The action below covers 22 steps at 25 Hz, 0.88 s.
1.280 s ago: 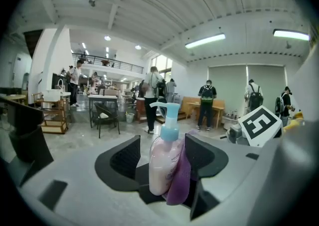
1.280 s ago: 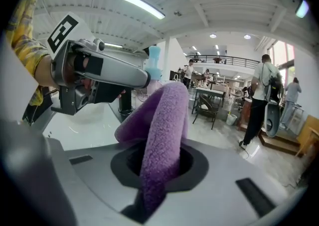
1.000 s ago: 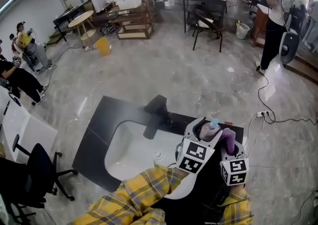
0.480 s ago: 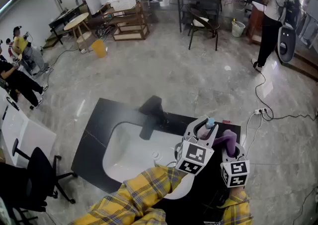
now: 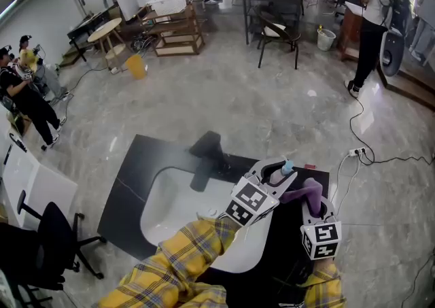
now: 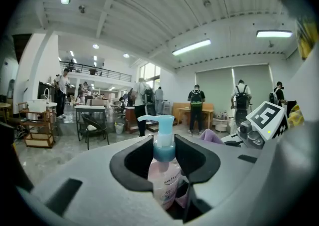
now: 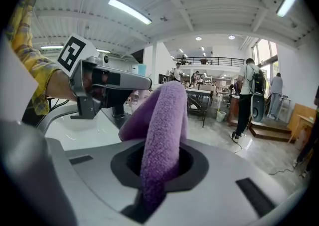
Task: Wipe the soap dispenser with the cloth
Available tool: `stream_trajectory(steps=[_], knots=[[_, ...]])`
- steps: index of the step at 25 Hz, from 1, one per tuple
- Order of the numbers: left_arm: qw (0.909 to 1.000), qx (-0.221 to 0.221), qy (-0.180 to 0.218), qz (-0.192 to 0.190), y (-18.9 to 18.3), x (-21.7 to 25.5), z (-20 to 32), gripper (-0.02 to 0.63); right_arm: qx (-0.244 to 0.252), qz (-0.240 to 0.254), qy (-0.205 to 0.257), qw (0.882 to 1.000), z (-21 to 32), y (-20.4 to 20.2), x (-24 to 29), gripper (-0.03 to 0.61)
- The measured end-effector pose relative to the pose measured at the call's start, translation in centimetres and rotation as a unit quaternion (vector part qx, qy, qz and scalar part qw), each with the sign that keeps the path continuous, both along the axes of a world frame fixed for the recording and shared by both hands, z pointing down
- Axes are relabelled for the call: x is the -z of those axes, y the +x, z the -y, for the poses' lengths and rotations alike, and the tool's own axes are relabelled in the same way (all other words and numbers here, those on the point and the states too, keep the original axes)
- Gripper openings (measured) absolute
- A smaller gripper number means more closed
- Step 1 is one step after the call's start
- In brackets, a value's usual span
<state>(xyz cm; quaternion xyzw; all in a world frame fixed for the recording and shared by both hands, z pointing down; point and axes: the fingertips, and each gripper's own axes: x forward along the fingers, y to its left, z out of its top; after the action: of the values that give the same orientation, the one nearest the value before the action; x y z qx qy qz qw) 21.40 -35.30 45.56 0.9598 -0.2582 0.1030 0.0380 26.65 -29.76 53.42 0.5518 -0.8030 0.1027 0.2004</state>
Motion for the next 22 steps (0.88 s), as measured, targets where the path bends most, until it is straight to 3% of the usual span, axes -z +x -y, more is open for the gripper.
stream_trajectory(steps=[5, 11, 22], knots=[[0.9972, -0.074, -0.010, -0.004, 0.0, -0.1, -0.3, 0.123, 0.002, 0.001, 0.002, 1.000, -0.5, 0.0, 0.3, 0.037], [0.9869, -0.160, -0.017, -0.016, 0.0, -0.2, -0.8, 0.123, 0.005, 0.000, 0.004, 1.000, -1.1, -0.2, 0.4, 0.037], [0.9661, -0.255, -0.023, -0.031, -0.3, -0.2, -1.6, 0.123, 0.030, -0.004, 0.001, 1.000, -2.2, -1.7, 0.5, 0.037]])
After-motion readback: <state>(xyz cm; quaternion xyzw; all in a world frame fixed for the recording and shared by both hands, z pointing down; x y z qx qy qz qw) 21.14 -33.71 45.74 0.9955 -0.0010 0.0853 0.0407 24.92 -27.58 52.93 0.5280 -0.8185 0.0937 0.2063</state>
